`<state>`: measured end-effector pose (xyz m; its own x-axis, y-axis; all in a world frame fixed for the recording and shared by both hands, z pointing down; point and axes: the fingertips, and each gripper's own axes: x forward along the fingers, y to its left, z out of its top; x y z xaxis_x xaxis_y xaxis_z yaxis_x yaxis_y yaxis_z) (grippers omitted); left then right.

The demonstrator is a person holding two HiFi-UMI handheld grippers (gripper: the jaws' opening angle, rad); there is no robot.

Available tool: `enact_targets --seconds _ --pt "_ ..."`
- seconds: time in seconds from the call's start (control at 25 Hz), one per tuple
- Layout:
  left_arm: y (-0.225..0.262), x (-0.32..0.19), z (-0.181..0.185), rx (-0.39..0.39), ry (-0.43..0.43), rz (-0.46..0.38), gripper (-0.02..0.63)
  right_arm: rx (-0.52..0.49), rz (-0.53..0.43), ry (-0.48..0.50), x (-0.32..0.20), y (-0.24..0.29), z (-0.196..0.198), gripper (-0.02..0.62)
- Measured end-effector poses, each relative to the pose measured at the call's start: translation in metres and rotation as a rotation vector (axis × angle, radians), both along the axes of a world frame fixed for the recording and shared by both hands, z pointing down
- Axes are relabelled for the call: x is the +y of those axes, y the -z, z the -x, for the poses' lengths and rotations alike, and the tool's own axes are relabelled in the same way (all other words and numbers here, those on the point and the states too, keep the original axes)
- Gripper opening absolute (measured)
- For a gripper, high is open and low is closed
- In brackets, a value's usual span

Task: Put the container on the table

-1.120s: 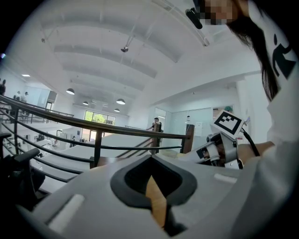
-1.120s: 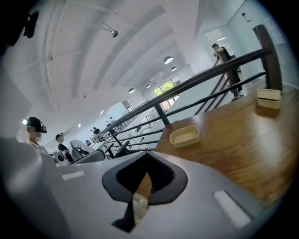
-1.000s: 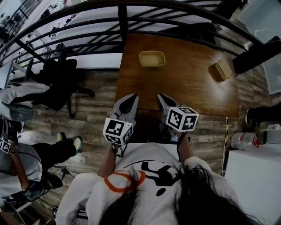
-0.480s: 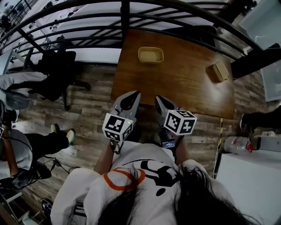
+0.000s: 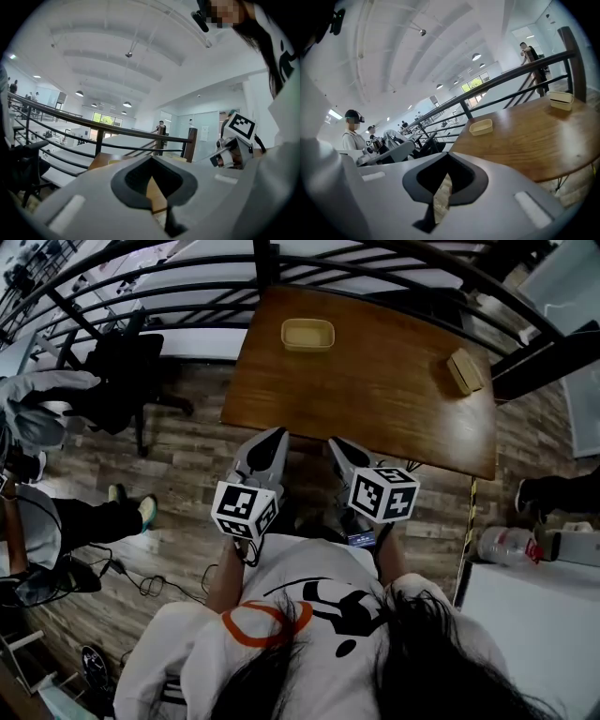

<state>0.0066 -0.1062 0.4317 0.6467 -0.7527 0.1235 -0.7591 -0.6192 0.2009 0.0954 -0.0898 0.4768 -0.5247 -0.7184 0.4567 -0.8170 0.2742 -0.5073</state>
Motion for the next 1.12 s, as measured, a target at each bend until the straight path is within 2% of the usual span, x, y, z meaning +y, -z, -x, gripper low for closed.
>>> enact_targets --seconds 0.52,1.12 --pt "-0.004 0.078 -0.027 -0.014 0.020 -0.002 0.003 -0.008 -0.032 0.084 0.064 0.001 -0.007 0.021" --pt "-0.001 0.097 -0.031 -0.037 -0.004 -0.022 0.003 0.008 -0.062 0.097 0.082 0.004 -0.004 0.021"
